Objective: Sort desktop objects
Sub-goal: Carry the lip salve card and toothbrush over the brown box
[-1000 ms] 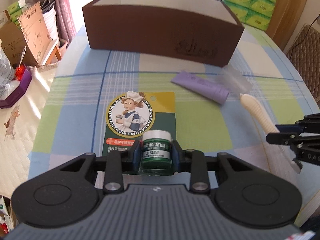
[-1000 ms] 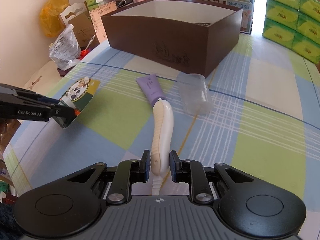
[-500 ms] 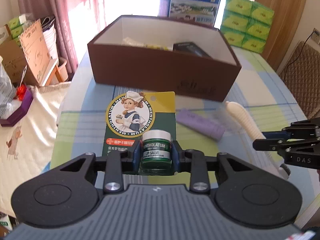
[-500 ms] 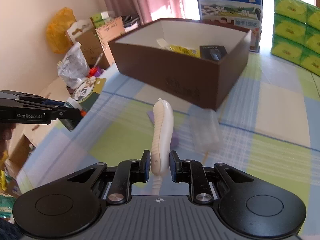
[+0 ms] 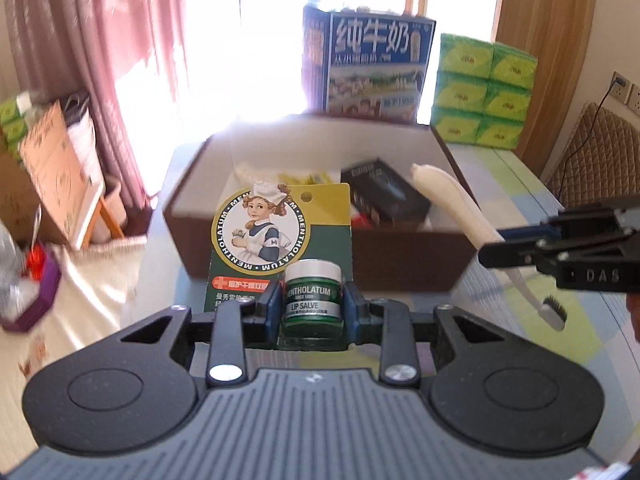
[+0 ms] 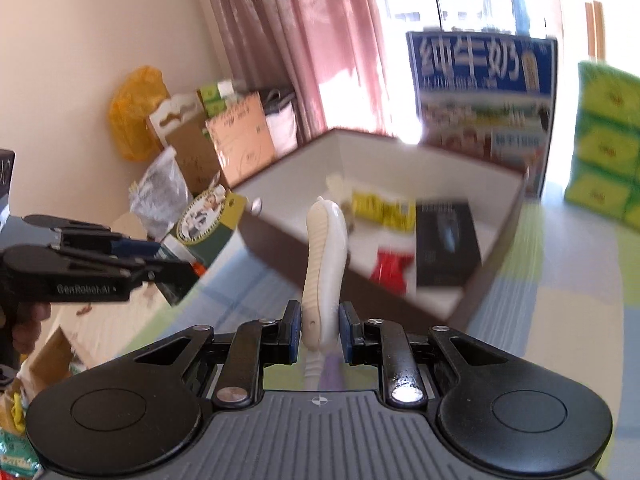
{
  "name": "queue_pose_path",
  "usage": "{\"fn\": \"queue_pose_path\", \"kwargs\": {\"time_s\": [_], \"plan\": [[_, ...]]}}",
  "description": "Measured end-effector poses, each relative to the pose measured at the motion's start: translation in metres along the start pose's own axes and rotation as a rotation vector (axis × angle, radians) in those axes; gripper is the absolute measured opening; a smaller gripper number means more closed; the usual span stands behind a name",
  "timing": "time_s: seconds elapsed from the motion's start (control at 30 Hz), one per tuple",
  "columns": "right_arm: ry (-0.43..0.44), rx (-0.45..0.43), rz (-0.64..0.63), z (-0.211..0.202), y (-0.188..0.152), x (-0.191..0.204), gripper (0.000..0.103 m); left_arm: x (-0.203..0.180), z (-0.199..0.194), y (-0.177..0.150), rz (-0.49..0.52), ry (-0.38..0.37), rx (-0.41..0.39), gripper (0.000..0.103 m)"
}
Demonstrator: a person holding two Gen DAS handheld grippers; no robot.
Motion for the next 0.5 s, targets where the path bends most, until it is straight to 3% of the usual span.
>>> {"fn": "queue_pose_path", "kwargs": {"time_s": [0.27, 0.5], "plan": [[-0.005, -0.071, -0.053, 0.030, 0.068, -0.001, 0.017, 0.024, 0.032, 0.061, 0.042, 0.010, -0.060, 0.027], [-0.035, -0.056, -0.052, 0.069, 0.097, -0.012, 0.017, 0.034, 0.077, 0.089, 0.062, -0.005, -0.036, 0.027]]}}
Point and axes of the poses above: each gripper's, at about its wrist camera, not at the fingertips, and z roughly the way its jaws point, x to its left, y to its top, the point moved 5 cm from there along z, roughly the way its jaws point, and after that the axes turned 15 degrees about z, right-handed, at the moved point
